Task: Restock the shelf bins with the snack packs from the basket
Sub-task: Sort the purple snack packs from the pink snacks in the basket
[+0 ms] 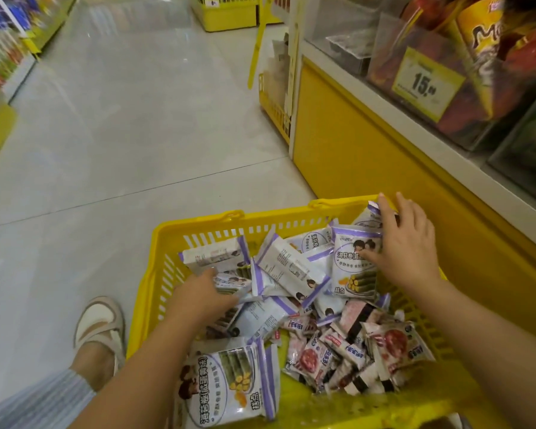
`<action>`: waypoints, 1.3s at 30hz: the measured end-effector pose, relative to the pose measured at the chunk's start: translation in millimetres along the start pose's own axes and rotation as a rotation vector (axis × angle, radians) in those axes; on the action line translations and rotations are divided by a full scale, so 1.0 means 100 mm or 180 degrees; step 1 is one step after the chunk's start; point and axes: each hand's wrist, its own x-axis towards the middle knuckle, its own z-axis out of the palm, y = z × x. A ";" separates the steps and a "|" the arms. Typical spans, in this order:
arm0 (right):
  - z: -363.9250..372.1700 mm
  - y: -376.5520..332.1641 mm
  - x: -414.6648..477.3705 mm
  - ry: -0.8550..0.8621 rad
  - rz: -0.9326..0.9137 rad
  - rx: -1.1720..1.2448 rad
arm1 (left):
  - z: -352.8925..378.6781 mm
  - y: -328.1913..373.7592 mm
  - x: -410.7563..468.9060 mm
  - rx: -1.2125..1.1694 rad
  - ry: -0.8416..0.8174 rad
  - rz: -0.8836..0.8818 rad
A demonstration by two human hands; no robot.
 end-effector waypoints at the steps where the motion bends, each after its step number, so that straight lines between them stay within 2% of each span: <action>1: 0.02 -0.01 -0.01 0.0076 -0.0034 -0.0056 | -0.12 0.02 -0.03 0.0026 -0.0082 0.0006; 5: 0.06 0.00 -0.07 0.0214 -0.0181 -0.0198 | -0.62 0.12 -0.14 0.0160 -0.0361 0.0104; 9: 0.06 0.02 -0.08 0.0051 -0.0241 -0.0265 | -0.81 0.44 -0.23 -0.0112 0.0004 0.0648; 13: 0.00 0.05 -0.04 -0.0047 -0.0248 0.0053 | -0.48 0.88 -0.25 -0.0523 0.0517 0.1284; 19: -0.08 0.12 -0.10 0.0515 -0.0340 0.1234 | 0.17 1.28 -0.13 -0.0698 0.1080 0.2141; 22: -0.07 0.17 -0.13 0.0520 -0.0131 0.1828 | 0.34 1.40 -0.03 -0.0486 0.1189 0.2451; 25: -0.06 0.16 -0.15 0.0562 -0.0355 0.1571 | 0.47 1.46 0.08 0.0029 0.1188 0.2703; 27: -0.03 0.15 -0.16 0.0426 -0.0690 0.1310 | 0.53 1.46 0.14 0.0461 0.1035 0.2780; 29: 0.03 0.16 -0.19 -0.0114 -0.1035 0.0909 | 0.57 1.46 0.20 0.0855 0.0758 0.2814; 31: 0.12 0.16 -0.23 -0.0510 -0.1127 0.0468 | 0.56 1.44 0.21 0.1003 0.0584 0.2852; 34: 0.22 0.16 -0.23 -0.0460 -0.1004 0.0091 | 0.48 1.33 0.19 0.0723 0.0766 0.2839; 39: 0.12 0.05 -0.13 -0.0326 -0.0895 0.0485 | 0.16 0.82 0.17 0.0105 0.0824 0.2268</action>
